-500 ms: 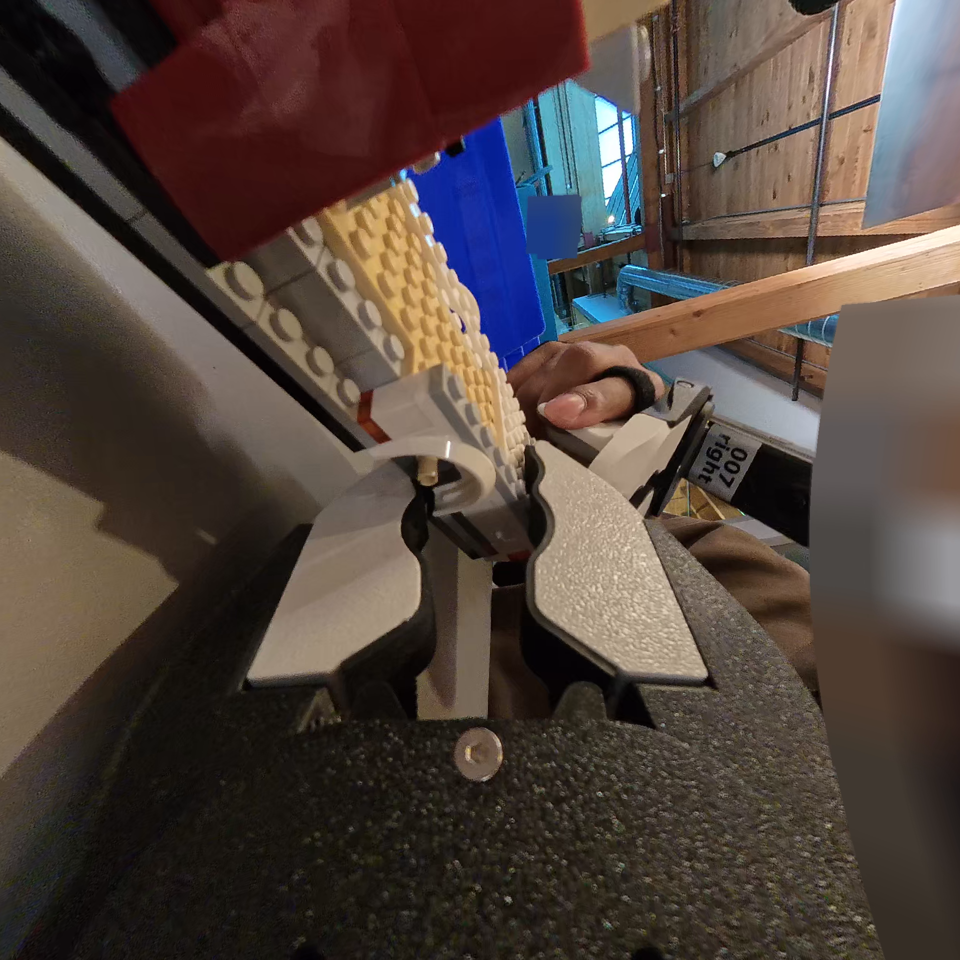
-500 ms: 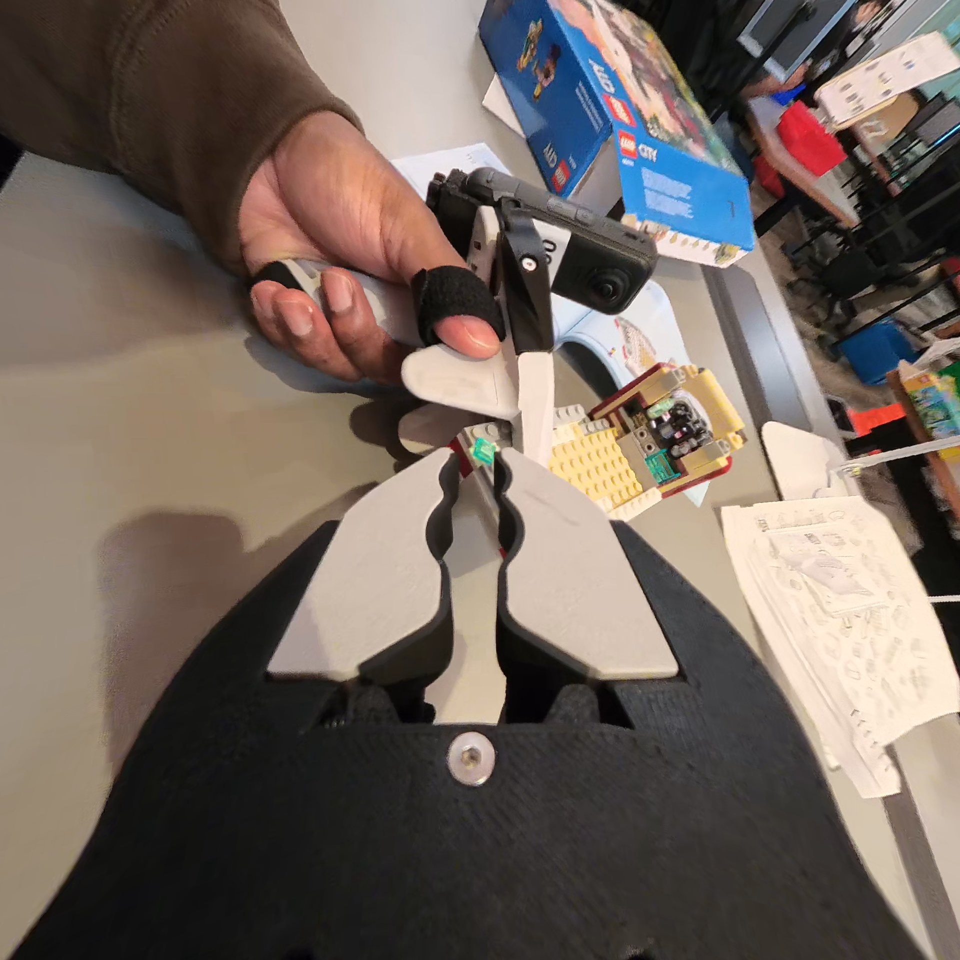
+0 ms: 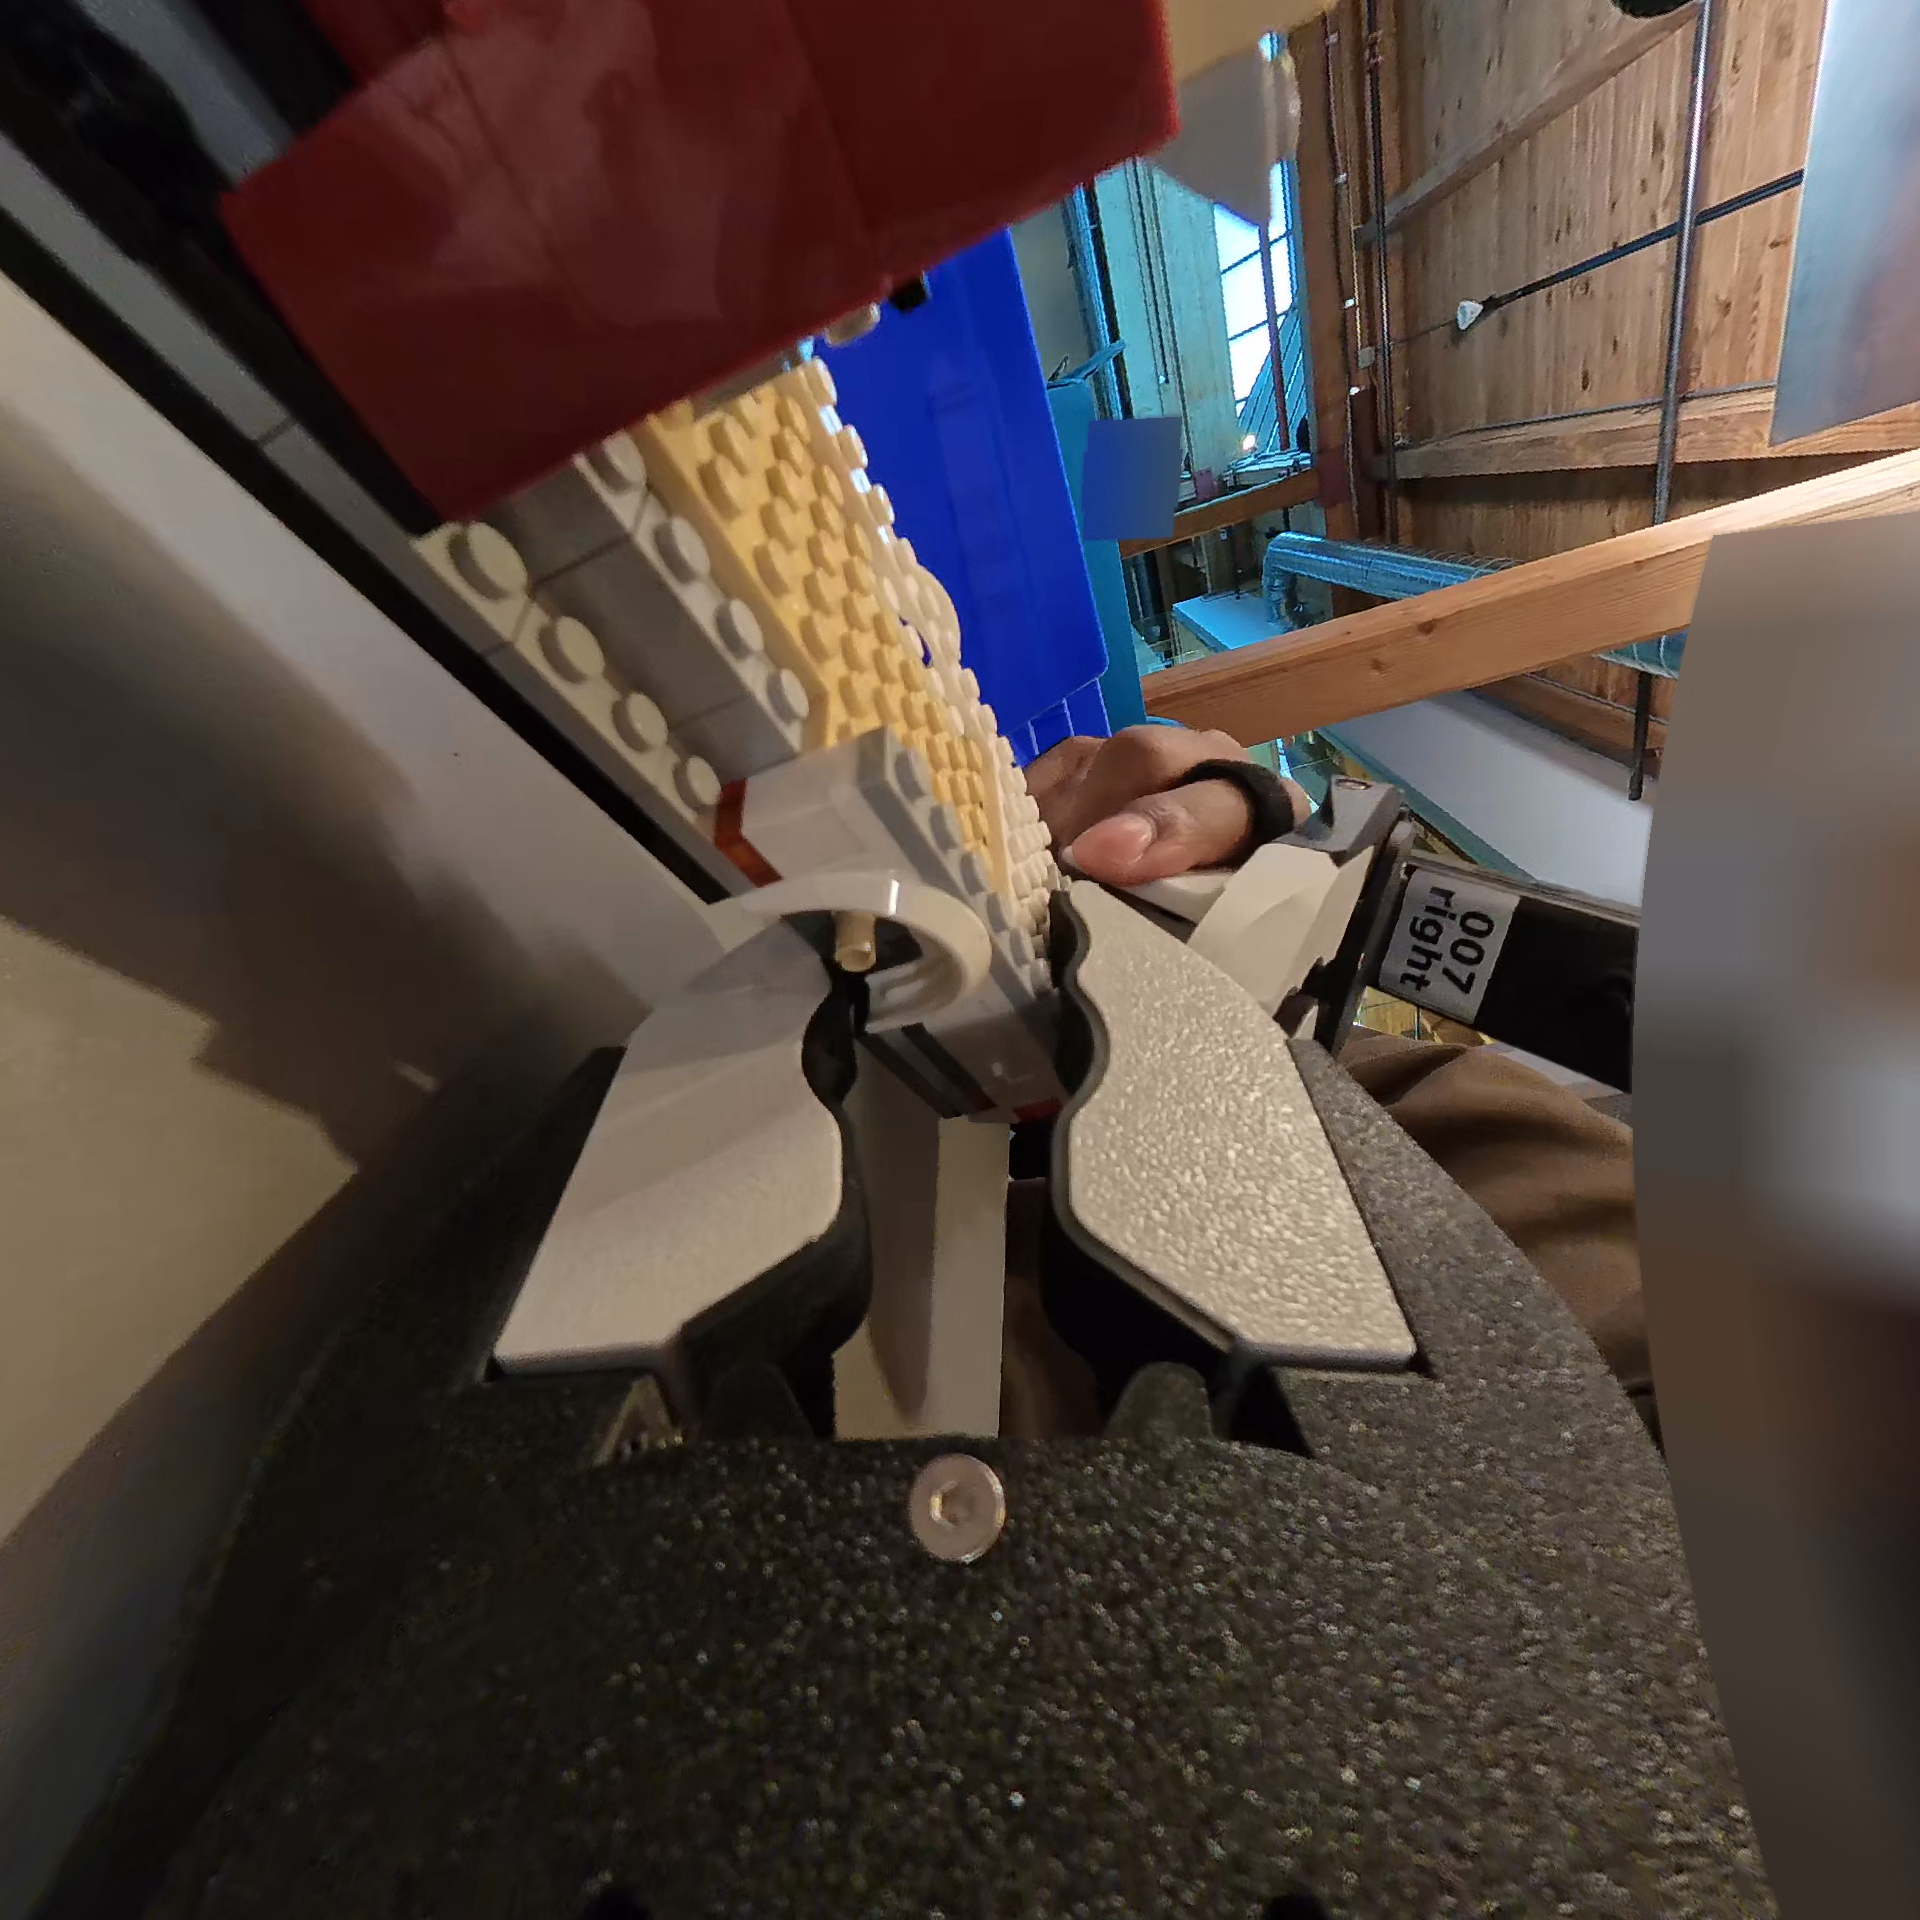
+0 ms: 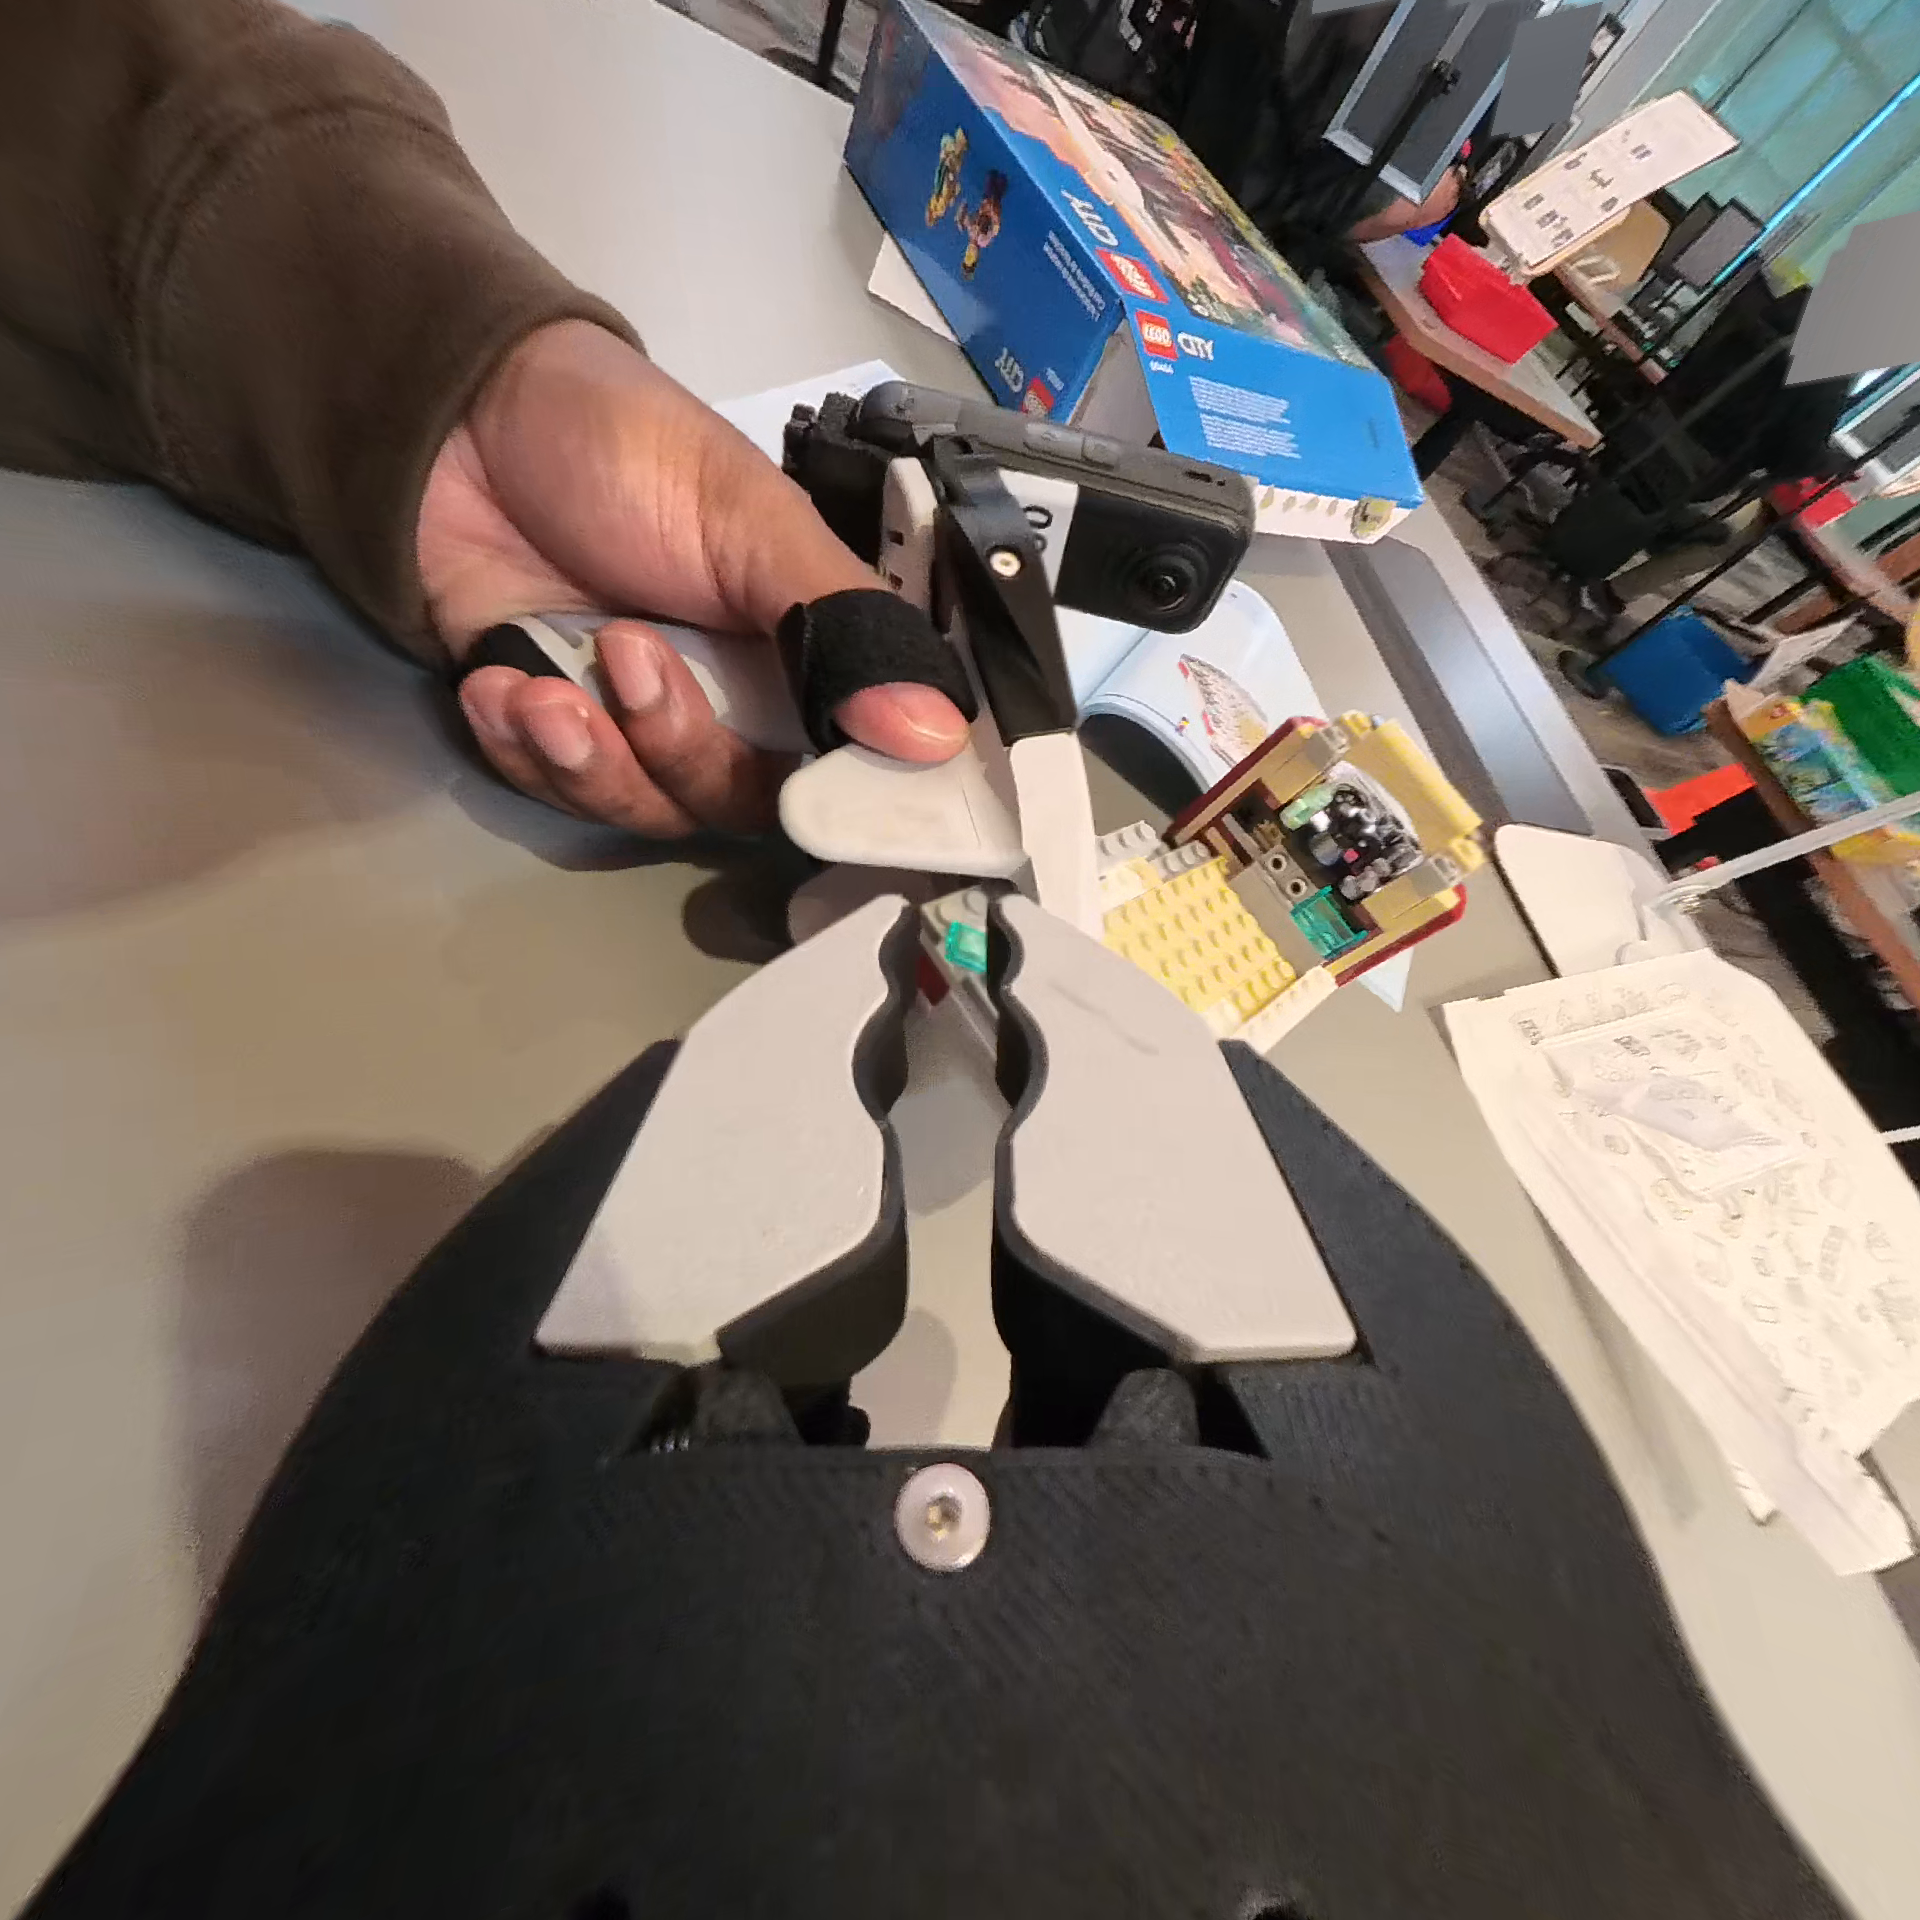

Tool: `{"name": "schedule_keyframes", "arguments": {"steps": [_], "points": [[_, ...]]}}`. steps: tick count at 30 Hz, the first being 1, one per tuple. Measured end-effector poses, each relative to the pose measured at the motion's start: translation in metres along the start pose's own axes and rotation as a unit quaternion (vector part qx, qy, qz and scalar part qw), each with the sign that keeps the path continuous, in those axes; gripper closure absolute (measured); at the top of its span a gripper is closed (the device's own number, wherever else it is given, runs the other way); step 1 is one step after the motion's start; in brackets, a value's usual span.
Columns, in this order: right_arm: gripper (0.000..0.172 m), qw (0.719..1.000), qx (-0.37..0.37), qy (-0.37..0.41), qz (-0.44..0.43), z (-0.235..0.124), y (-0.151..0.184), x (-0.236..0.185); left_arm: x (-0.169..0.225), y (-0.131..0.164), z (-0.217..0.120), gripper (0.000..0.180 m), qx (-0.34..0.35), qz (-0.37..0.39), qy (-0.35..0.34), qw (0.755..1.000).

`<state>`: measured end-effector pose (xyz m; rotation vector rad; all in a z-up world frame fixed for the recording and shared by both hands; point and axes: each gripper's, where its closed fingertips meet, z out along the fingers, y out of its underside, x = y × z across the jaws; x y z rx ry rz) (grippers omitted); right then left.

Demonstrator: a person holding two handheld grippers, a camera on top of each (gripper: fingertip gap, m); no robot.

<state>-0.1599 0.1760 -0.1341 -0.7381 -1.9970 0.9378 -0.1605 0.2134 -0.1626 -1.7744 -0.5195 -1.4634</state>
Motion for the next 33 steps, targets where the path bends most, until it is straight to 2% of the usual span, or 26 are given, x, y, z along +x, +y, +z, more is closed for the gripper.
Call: {"name": "schedule_keyframes", "arguments": {"steps": [14,33], "points": [[0.171,1.000,-0.010,-0.015,0.025,-0.0003,0.0053,0.0019,-0.0003,0.0018,0.0008,0.145,-0.006,0.005,-0.004,1.000],[0.166,0.999,-0.035,-0.006,-0.018,-0.0001,0.0053,0.0004,-0.0019,0.0026,0.0012,0.145,-0.009,0.019,-0.016,1.000]]}}
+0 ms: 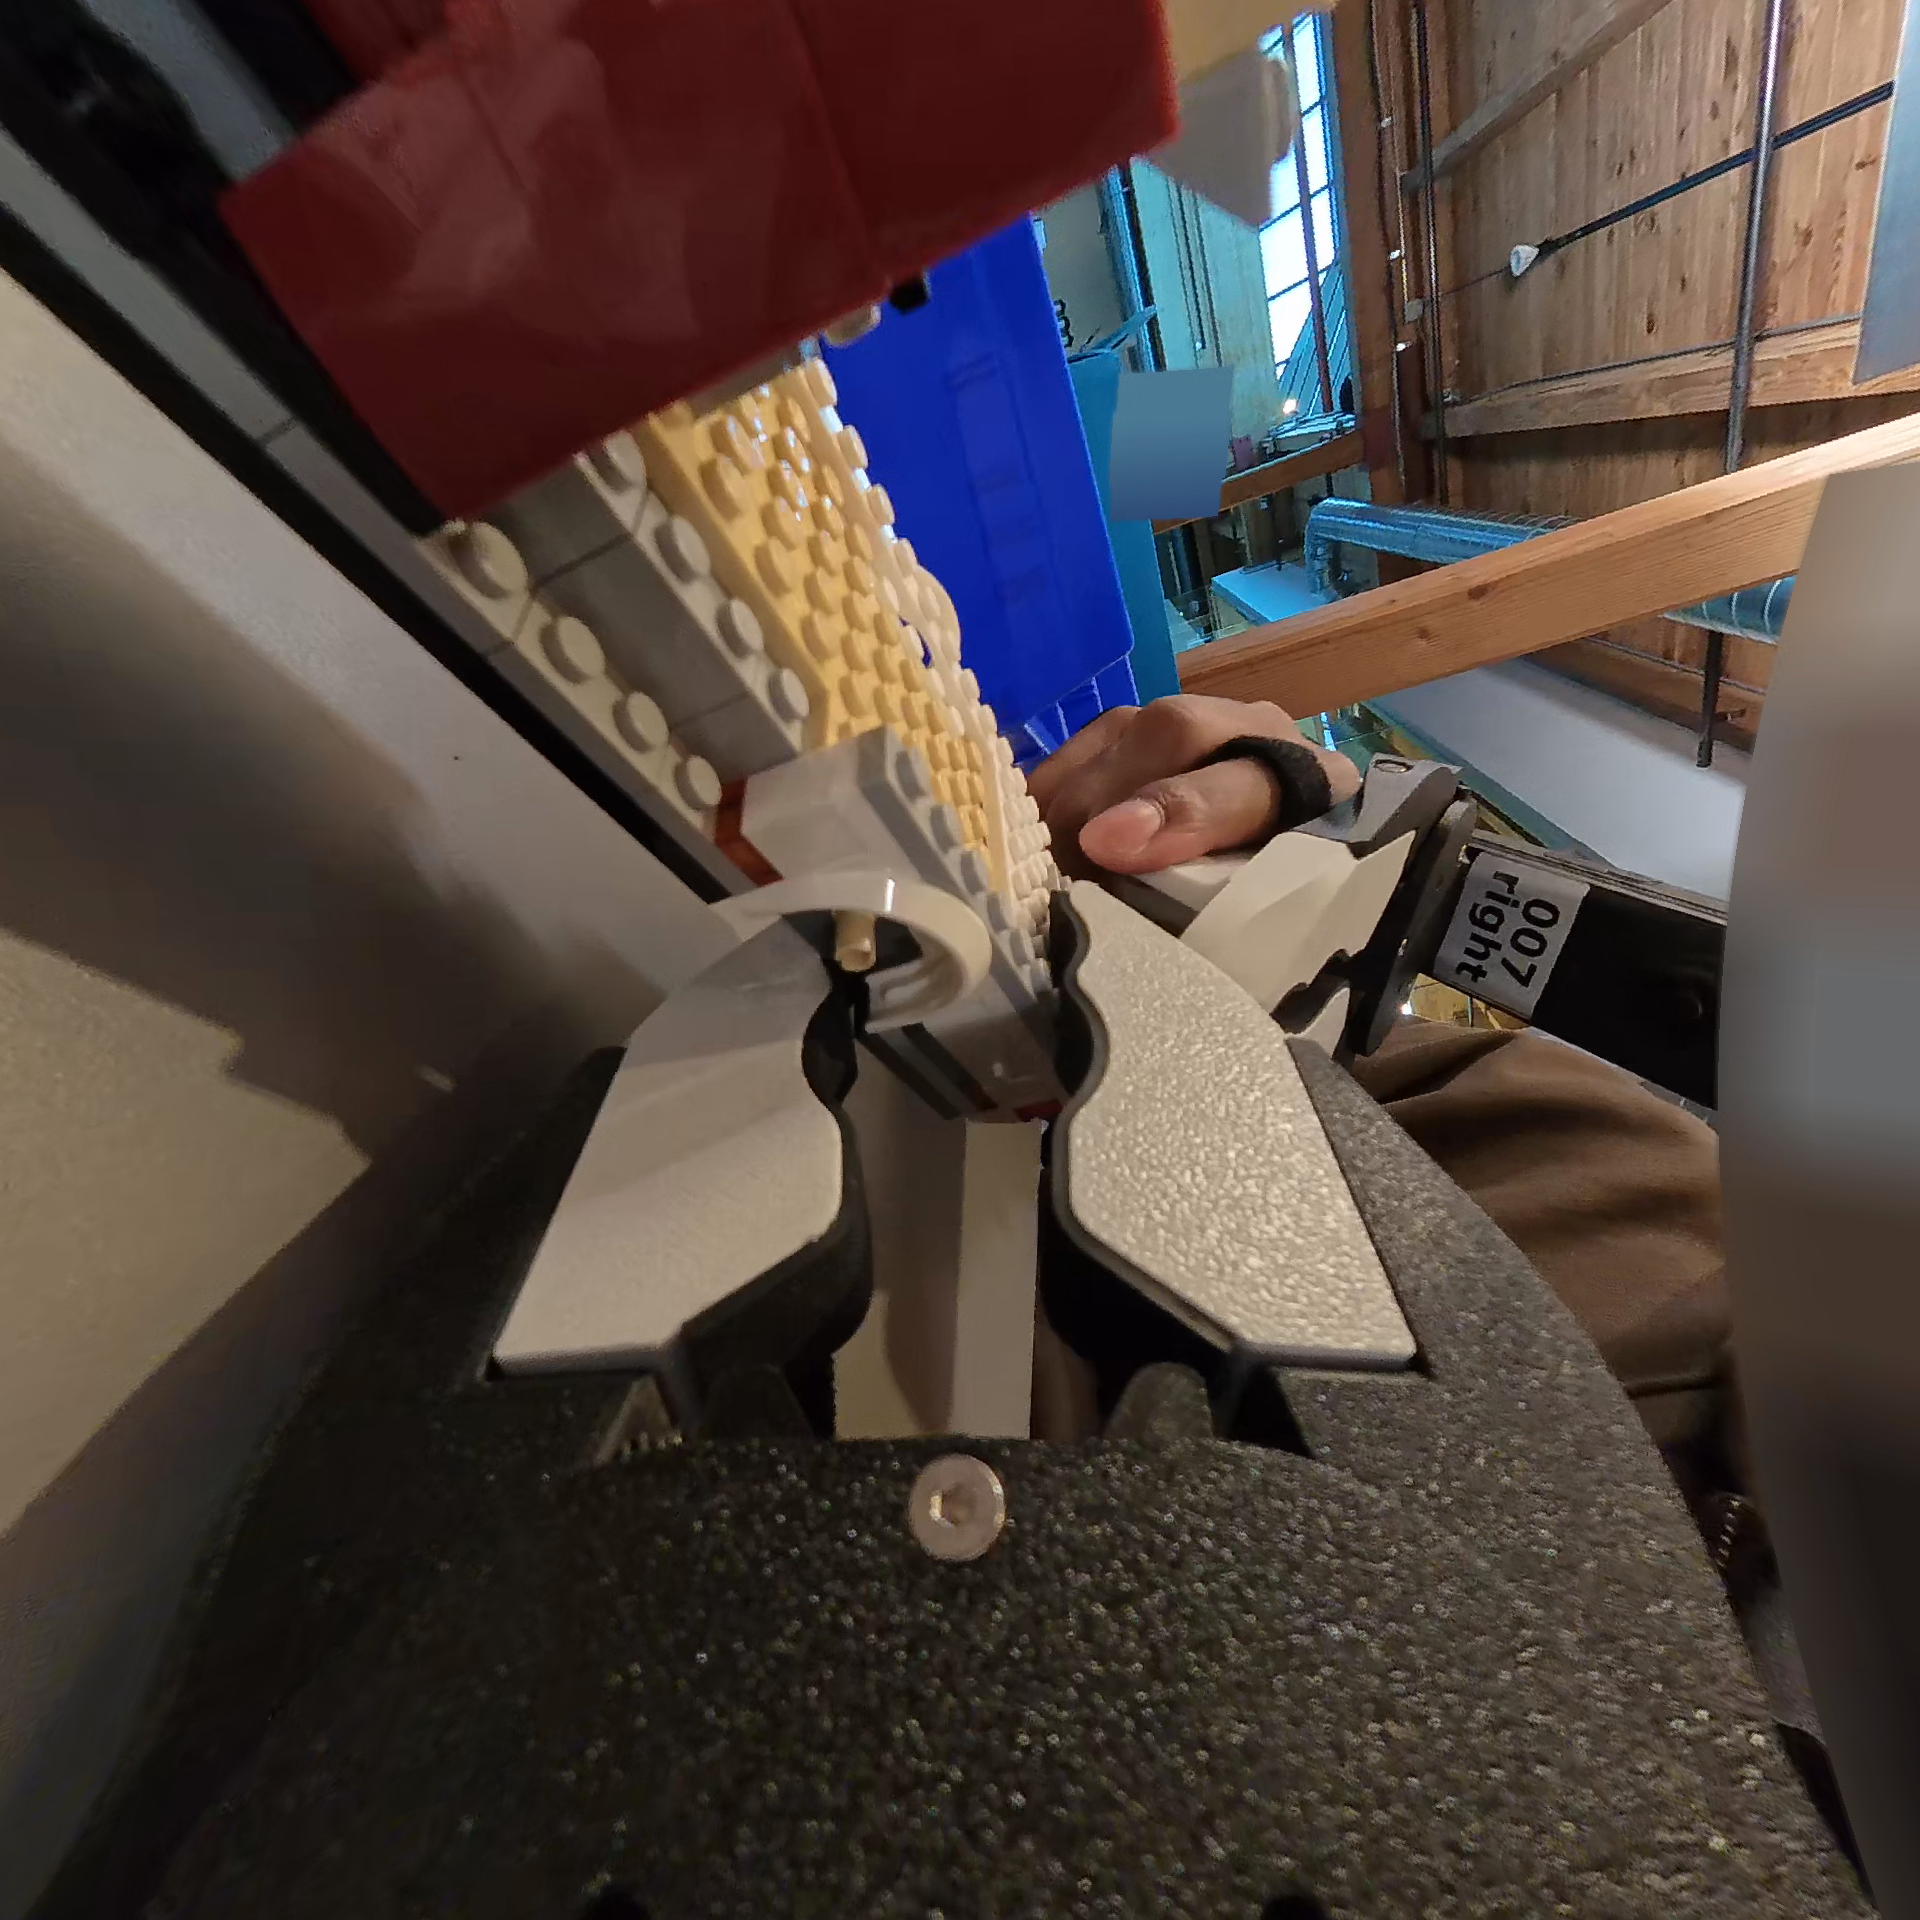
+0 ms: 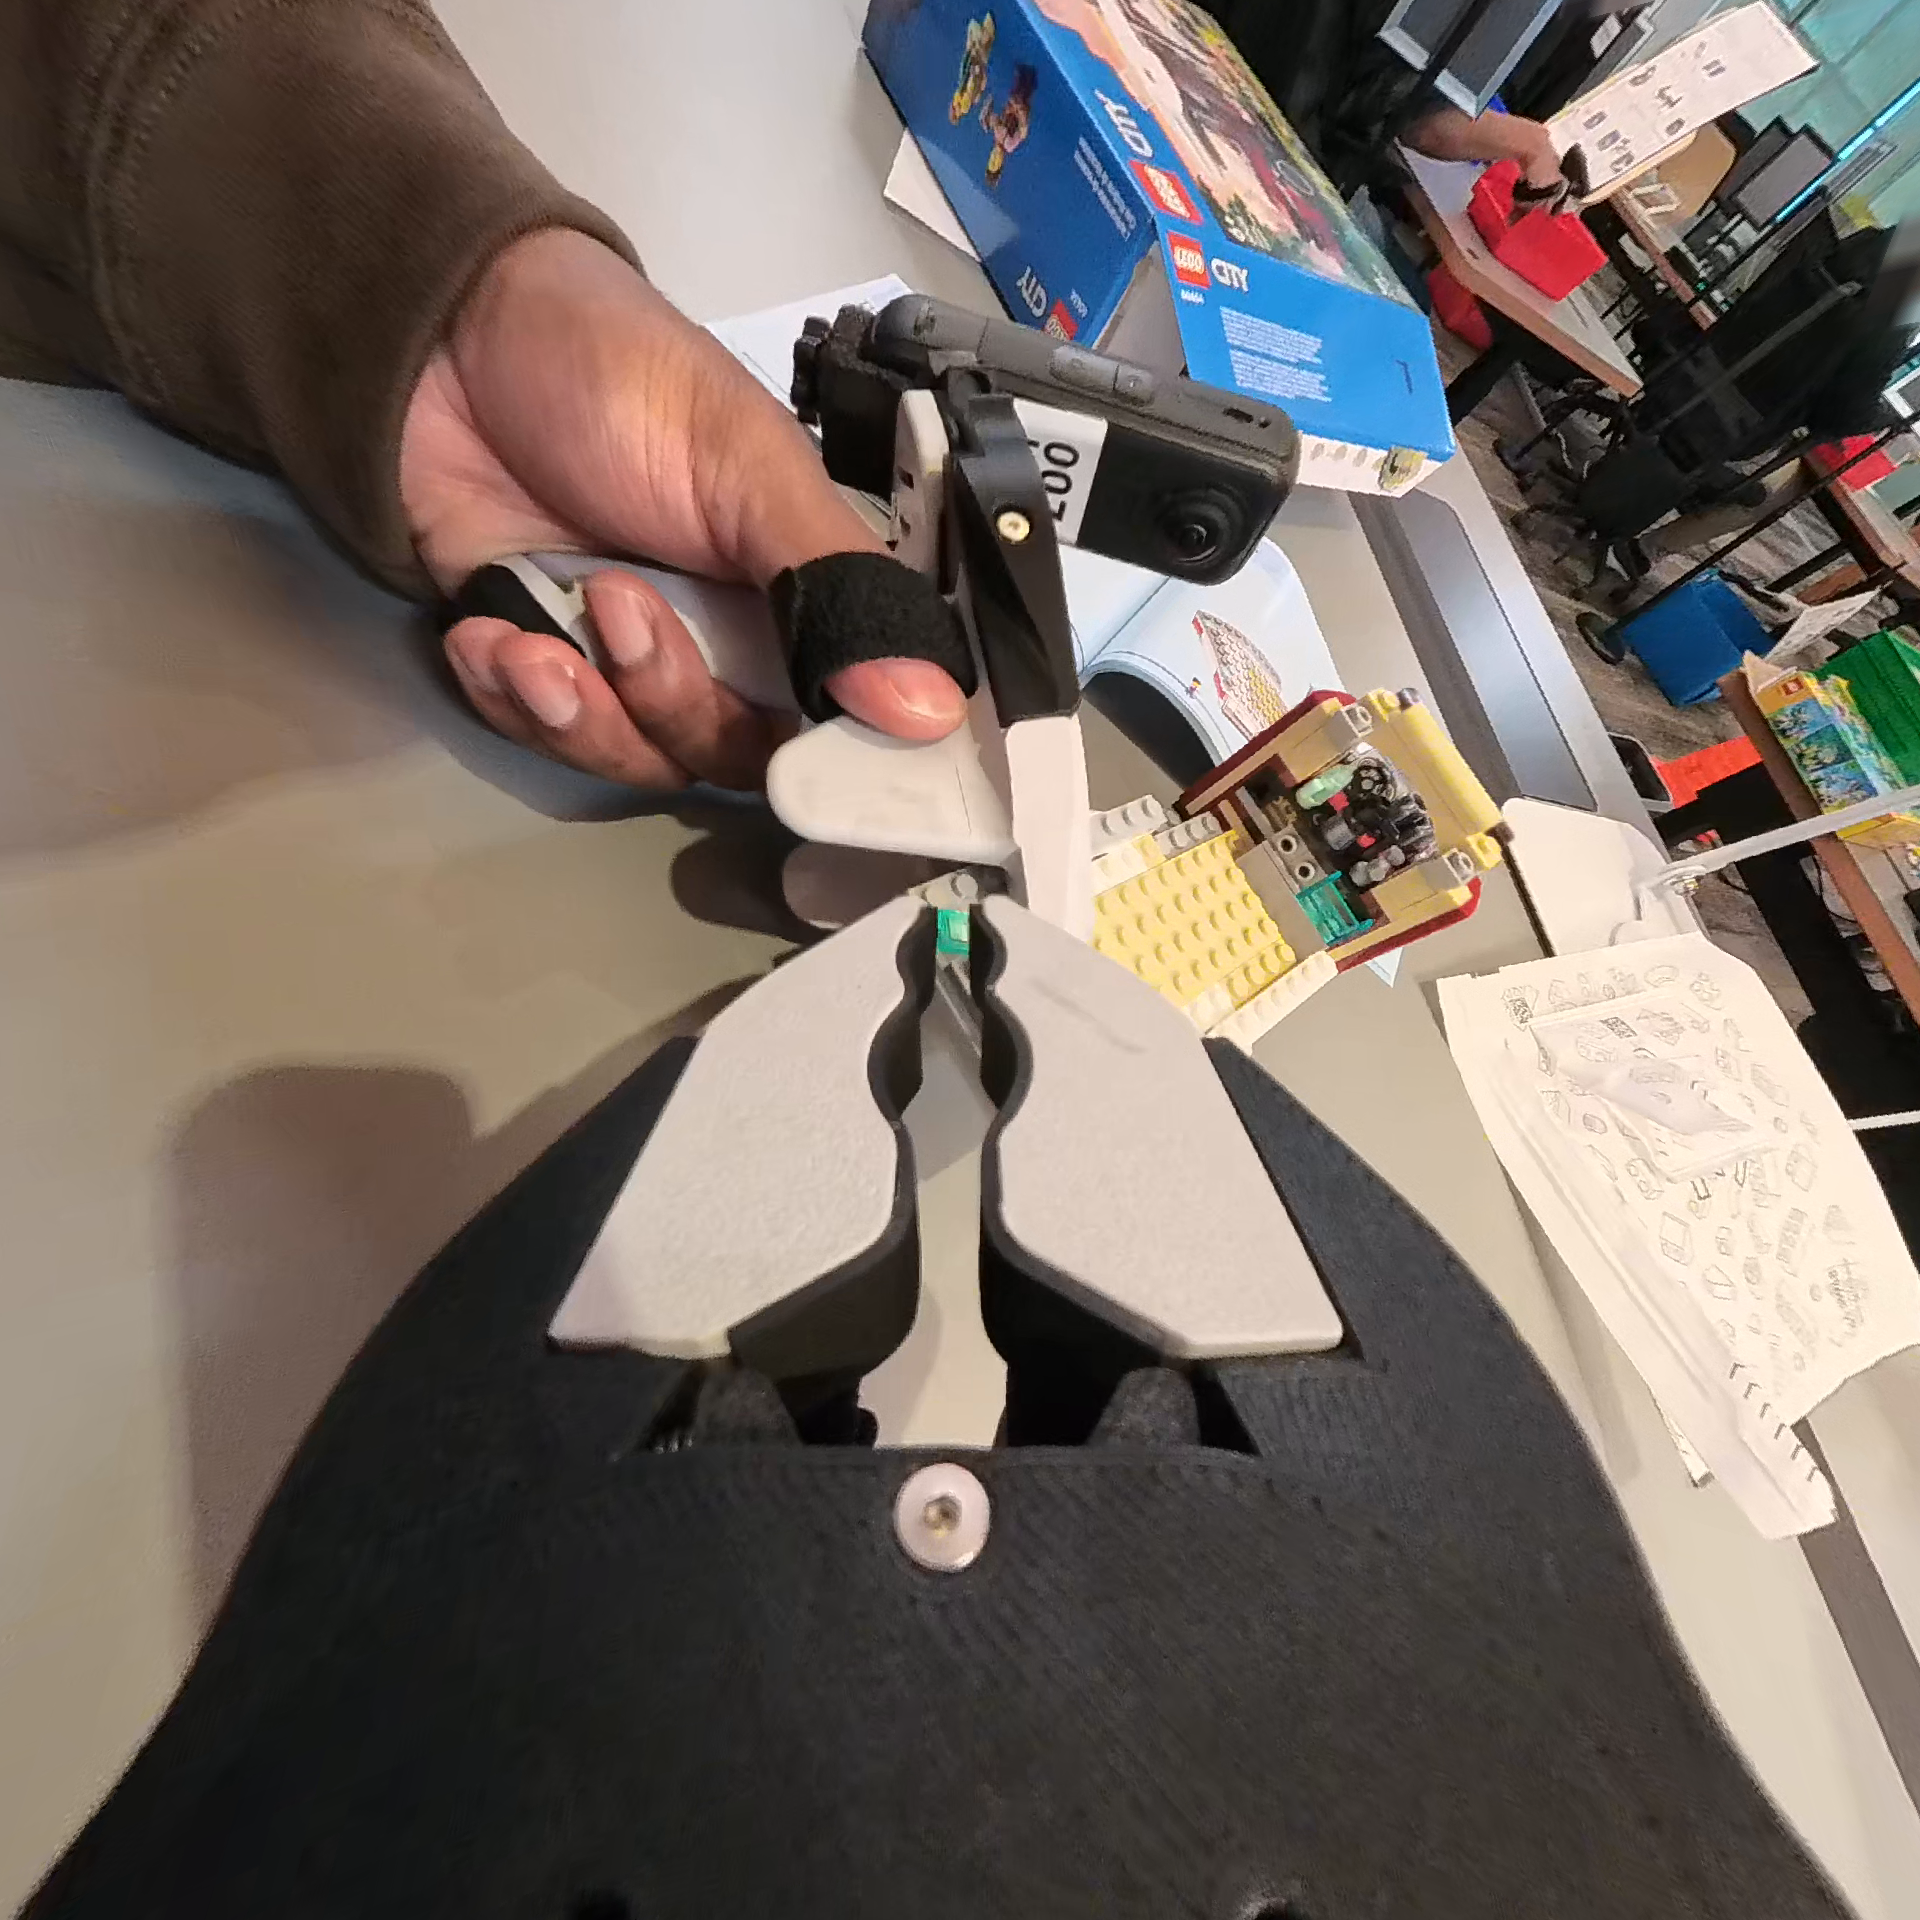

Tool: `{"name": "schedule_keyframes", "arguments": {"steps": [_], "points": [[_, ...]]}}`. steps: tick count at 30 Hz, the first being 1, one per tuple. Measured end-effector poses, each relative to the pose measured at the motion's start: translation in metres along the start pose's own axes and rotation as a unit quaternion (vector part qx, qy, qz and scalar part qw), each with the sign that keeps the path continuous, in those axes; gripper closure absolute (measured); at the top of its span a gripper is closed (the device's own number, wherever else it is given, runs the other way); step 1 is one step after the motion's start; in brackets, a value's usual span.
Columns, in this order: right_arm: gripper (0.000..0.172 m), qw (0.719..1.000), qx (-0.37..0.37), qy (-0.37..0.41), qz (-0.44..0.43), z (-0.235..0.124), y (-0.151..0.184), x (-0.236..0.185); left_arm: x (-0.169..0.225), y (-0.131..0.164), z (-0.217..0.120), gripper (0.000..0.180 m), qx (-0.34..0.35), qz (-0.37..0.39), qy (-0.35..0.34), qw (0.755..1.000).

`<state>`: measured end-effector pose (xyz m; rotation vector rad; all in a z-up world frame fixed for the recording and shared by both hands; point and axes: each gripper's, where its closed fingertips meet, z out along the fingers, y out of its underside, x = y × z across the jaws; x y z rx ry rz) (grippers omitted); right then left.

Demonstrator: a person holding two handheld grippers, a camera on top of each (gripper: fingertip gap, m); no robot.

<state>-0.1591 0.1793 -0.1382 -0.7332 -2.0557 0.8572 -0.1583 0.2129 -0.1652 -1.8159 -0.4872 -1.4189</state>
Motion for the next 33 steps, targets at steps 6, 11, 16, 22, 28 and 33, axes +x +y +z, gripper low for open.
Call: {"name": "schedule_keyframes", "arguments": {"steps": [6,11,16,22,28,33], "points": [[0.169,1.000,-0.013,-0.005,-0.002,0.002,0.004,-0.001,0.000,0.000,0.000,0.145,-0.001,0.002,-0.001,1.000],[0.170,1.000,-0.020,-0.013,-0.004,0.002,0.007,-0.003,0.000,0.001,0.000,0.145,-0.003,0.003,-0.001,1.000],[0.168,1.000,-0.017,-0.014,-0.010,0.000,0.005,-0.003,0.000,0.001,0.001,0.145,-0.003,0.003,-0.001,1.000],[0.160,0.996,-0.008,0.021,-0.081,-0.002,0.001,-0.002,0.000,-0.002,-0.001,0.145,0.004,-0.002,0.001,1.000],[0.144,0.957,-0.053,0.115,-0.260,0.006,0.010,-0.003,0.001,-0.006,-0.004,0.145,0.016,-0.017,0.011,1.000],[0.139,0.919,-0.058,0.184,-0.345,0.012,0.008,0.000,0.003,-0.007,-0.005,0.145,0.020,-0.019,0.016,1.000]]}}
